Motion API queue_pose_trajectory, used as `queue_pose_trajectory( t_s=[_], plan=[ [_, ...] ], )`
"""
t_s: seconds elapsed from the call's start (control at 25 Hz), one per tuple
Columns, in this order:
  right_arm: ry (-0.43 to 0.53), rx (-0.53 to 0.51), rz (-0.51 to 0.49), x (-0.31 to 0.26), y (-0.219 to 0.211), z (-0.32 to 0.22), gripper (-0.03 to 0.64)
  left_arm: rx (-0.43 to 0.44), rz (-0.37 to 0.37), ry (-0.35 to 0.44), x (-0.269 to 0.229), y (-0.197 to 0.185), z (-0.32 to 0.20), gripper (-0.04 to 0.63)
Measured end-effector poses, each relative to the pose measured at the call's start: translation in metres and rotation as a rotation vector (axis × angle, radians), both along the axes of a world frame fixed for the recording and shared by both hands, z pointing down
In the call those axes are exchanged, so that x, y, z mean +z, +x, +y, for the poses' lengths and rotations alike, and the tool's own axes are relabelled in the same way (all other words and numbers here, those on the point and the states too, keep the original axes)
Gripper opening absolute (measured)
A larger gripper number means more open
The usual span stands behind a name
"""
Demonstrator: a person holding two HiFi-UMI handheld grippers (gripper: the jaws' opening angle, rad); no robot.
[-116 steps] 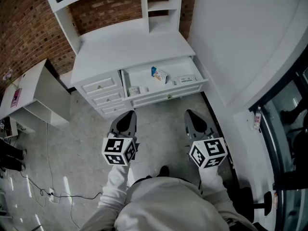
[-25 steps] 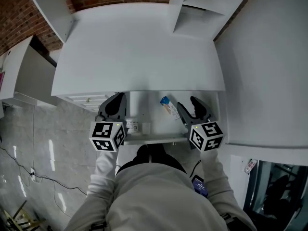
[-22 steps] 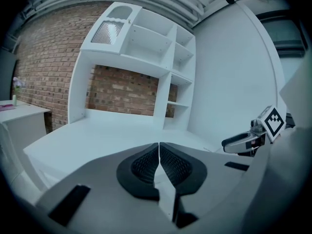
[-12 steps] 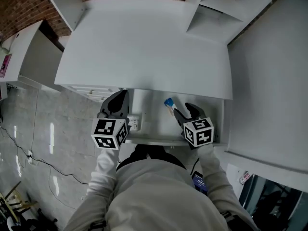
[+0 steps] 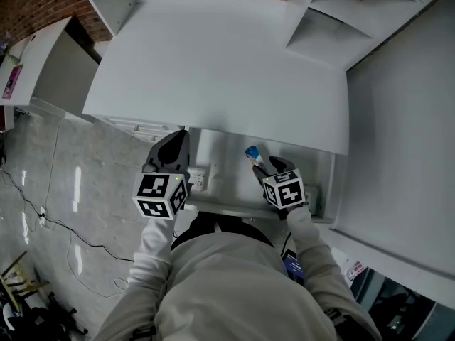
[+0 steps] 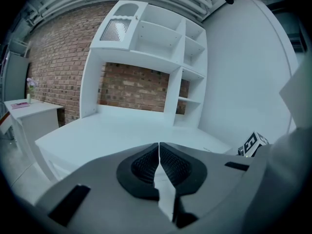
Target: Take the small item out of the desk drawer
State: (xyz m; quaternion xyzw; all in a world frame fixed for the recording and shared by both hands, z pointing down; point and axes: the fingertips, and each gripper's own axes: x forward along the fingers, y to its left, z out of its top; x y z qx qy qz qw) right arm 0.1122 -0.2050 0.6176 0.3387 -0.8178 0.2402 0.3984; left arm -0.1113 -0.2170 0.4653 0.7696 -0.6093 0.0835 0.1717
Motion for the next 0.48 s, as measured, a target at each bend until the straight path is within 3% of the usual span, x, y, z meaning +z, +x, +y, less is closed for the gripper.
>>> queue_pose_trajectory(
  t_s=[0.48],
  plan=[
    [-0.144, -0.018, 0.132, 0.05, 0.008, 0.007, 0.249, -0.049, 0.003, -0.024, 0.008, -0.01, 0.003, 0.023]
  ],
)
